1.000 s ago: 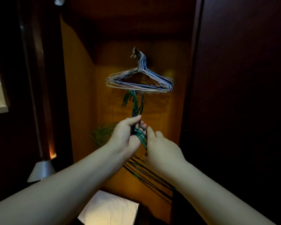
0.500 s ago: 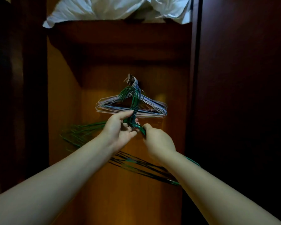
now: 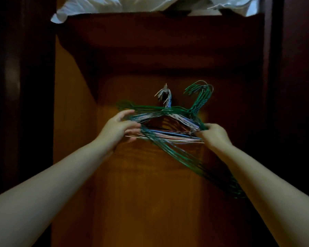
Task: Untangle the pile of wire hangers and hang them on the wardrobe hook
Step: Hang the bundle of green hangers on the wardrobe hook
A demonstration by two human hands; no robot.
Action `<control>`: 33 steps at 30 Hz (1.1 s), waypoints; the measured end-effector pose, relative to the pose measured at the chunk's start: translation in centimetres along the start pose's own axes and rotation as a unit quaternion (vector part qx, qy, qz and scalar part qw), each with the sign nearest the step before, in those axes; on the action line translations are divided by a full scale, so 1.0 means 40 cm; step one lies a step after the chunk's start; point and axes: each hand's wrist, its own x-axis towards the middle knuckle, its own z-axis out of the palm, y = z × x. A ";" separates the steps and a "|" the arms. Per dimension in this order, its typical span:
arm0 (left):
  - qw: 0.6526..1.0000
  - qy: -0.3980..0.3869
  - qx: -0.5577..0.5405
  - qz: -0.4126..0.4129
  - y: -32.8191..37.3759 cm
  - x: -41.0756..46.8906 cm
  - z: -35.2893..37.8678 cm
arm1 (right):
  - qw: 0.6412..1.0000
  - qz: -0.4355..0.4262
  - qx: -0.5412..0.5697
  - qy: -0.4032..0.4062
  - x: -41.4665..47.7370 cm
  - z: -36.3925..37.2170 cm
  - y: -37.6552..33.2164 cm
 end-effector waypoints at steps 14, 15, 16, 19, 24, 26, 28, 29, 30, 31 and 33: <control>0.795 0.156 0.531 0.248 -0.113 0.573 0.057 | 0.992 -0.114 -0.049 -0.034 0.495 0.123 -0.029; 0.784 0.144 0.551 0.248 -0.122 0.596 0.058 | 0.987 -0.142 -0.066 -0.041 0.509 0.133 -0.033; 0.774 0.132 0.566 0.250 -0.129 0.612 0.058 | 0.981 -0.166 -0.087 -0.045 0.516 0.141 -0.036; 0.781 0.096 0.566 0.246 -0.137 0.629 0.049 | 0.968 -0.209 -0.126 -0.053 0.515 0.157 -0.030; 0.807 -0.020 0.553 0.205 -0.164 0.613 0.082 | 0.922 -0.253 -0.290 -0.050 0.479 0.178 -0.003; 0.799 -0.035 0.568 0.192 -0.184 0.605 0.101 | 0.899 -0.264 -0.348 -0.030 0.468 0.186 0.003; 0.795 -0.031 0.570 0.207 -0.199 0.604 0.106 | 0.880 -0.265 -0.394 -0.018 0.458 0.192 0.002; 0.791 -0.024 0.572 0.215 -0.204 0.605 0.104 | 0.870 -0.267 -0.415 -0.014 0.453 0.194 0.000; 0.781 -0.014 0.584 0.222 -0.207 0.606 0.102 | 0.862 -0.268 -0.430 -0.011 0.447 0.195 -0.004; 0.761 -0.004 0.607 0.229 -0.210 0.607 0.100 | 0.860 -0.269 -0.433 -0.011 0.441 0.196 -0.010; 0.715 0.019 0.656 0.242 -0.215 0.608 0.099 | 0.888 -0.265 -0.375 -0.045 0.436 0.200 -0.020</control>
